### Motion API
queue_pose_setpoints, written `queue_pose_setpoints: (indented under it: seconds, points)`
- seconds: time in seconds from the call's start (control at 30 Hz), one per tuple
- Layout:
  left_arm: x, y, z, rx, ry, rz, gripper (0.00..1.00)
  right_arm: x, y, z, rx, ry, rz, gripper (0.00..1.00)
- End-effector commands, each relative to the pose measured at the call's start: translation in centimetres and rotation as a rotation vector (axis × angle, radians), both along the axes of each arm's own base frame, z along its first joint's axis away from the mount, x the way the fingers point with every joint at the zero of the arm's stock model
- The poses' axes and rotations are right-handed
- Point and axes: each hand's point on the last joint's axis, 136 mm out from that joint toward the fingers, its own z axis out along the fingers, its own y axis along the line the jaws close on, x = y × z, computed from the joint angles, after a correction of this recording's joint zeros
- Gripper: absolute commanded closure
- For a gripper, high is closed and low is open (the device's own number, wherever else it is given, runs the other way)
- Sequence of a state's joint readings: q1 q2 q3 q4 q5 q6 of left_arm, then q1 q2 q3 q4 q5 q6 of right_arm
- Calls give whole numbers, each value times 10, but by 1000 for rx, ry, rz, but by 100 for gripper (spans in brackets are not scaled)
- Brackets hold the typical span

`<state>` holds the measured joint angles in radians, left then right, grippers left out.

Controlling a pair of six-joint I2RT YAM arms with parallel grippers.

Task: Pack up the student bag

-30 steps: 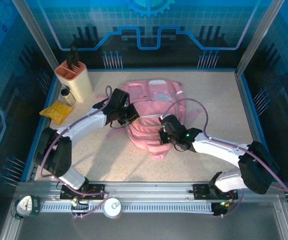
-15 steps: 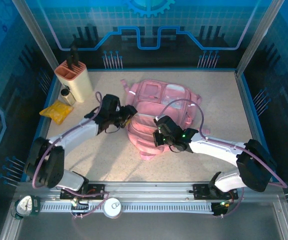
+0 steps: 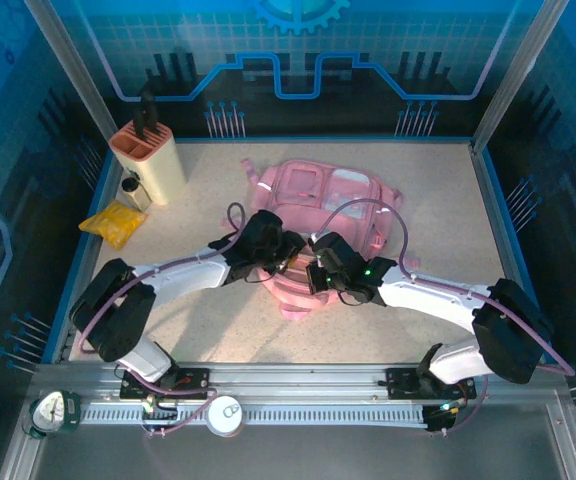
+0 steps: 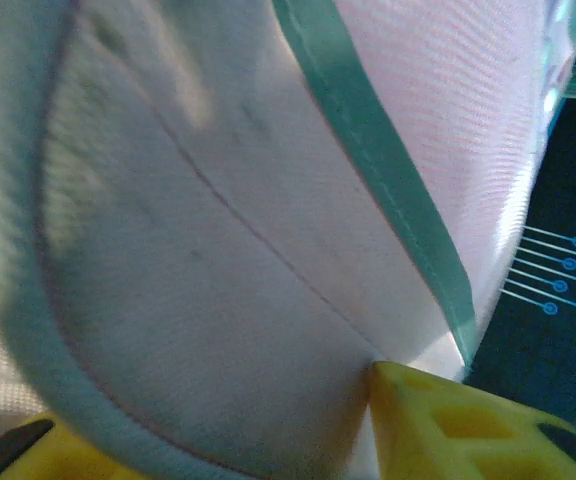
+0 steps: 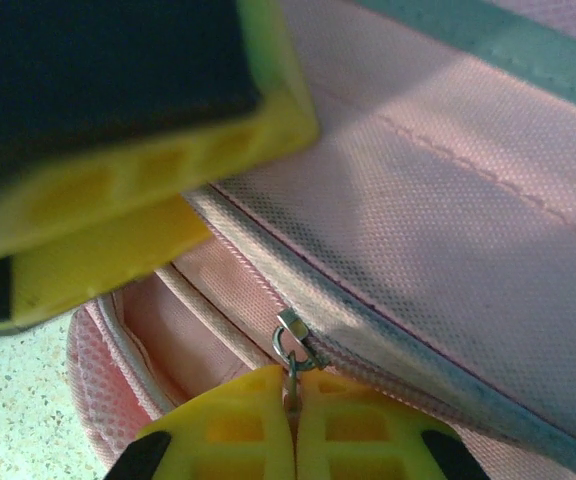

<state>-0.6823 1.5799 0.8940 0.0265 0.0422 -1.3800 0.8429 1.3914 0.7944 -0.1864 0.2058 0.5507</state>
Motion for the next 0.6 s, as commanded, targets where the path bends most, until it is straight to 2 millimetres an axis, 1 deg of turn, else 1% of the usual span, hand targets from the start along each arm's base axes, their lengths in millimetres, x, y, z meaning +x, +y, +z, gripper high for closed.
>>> queue_pose_setpoints:
  seconds: [0.0,0.03,0.1,0.17,0.2,0.43,0.5,0.57]
  points:
    - [12,1,4,15,-26,69,69,-8,6,6,23,-5,32,100]
    - [13,5,2,31,-25,80,74,-8,6,6,21,-4,32,100]
    - [16,15,2,77,-29,95,88,-9,5,7,18,-8,32,100]
    - [17,28,2,141,-31,110,98,-9,1,6,3,-12,25,100]
    - [17,34,2,162,-30,116,100,-9,-3,6,-12,-16,17,100]
    - [26,83,5,218,-46,150,100,-12,-27,4,-79,-3,-20,100]
    - [26,96,6,230,-42,143,100,-15,-39,-1,-100,10,-41,100]
    - [28,108,7,245,-49,144,100,-16,-51,-3,-87,25,-64,100]
